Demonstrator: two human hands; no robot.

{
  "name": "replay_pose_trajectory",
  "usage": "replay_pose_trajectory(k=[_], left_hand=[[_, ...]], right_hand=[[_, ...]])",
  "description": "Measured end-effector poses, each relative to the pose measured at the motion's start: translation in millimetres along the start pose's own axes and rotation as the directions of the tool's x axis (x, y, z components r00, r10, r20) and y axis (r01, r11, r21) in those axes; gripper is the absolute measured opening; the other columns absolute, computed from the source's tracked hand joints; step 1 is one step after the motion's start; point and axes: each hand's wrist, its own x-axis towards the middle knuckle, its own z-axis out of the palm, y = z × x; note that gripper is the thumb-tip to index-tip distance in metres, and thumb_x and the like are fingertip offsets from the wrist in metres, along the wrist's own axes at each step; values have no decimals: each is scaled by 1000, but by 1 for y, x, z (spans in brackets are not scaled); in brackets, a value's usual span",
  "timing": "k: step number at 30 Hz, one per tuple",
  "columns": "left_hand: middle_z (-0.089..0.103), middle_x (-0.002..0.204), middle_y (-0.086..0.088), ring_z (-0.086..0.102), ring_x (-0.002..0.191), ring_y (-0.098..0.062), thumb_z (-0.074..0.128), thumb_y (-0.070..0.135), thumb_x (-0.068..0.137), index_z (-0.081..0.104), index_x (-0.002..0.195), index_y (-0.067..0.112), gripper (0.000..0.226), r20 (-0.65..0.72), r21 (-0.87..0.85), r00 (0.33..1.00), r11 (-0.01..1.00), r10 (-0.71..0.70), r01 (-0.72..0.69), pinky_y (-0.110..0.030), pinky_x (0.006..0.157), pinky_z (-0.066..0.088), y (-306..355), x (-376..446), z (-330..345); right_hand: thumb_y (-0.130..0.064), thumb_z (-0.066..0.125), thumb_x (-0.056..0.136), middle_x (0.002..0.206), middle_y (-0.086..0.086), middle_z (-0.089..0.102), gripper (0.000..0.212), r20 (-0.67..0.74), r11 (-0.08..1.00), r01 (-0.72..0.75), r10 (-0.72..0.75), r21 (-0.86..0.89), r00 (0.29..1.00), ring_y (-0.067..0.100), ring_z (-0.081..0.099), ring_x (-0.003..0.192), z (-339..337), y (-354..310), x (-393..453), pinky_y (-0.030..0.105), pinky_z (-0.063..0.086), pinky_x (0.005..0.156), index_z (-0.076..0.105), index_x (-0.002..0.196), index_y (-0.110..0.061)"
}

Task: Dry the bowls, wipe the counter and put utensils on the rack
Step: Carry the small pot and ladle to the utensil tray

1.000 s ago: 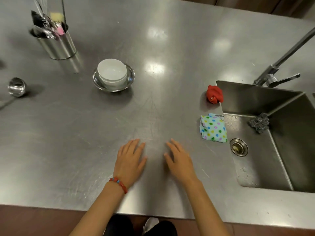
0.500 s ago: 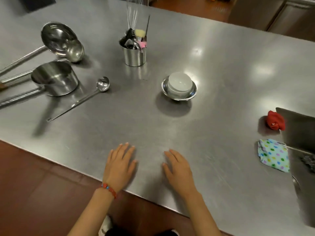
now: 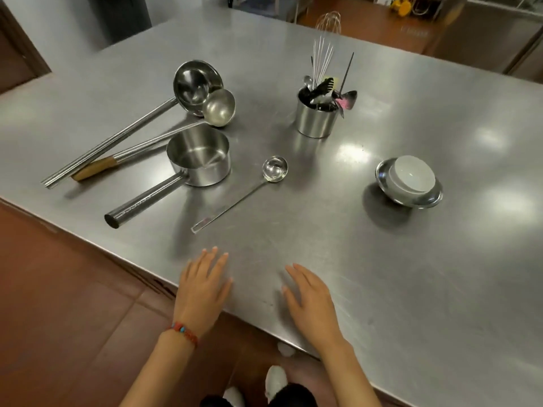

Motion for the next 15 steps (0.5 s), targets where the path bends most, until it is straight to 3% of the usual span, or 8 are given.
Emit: replay_pose_trajectory(k=[4, 8, 15], left_hand=[[63, 117, -23, 59, 109, -42, 14, 45, 95, 63, 111, 2, 67, -64, -16, 998, 1000, -24, 23, -56, 87, 47, -25, 13, -14], [64, 114, -25, 61, 104, -42, 41, 30, 84, 65, 108, 0, 46, -120, -7, 992, 1000, -25, 24, -55, 85, 49, -43, 35, -32], [63, 115, -25, 59, 107, -43, 41, 29, 81, 64, 110, 0, 47, -201, 40, 979, 998, -40, 49, -57, 88, 46, -72, 72, -67]], right_hand=[[-33, 48, 93, 143, 1, 43, 43, 32, 999, 53, -53, -1, 998, 17, 37, 133, 13, -24, 35, 29, 23, 112, 45, 134, -21], [-35, 45, 94, 147, -1, 38, 45, 86, 995, 100, -100, 9, 991, 14, 32, 137, 25, -44, 75, 30, 22, 114, 41, 137, -23], [-34, 47, 93, 145, 0, 41, 45, 82, 992, 121, -124, 48, 989, 15, 35, 135, 32, -76, 125, 34, 26, 114, 43, 136, -22]])
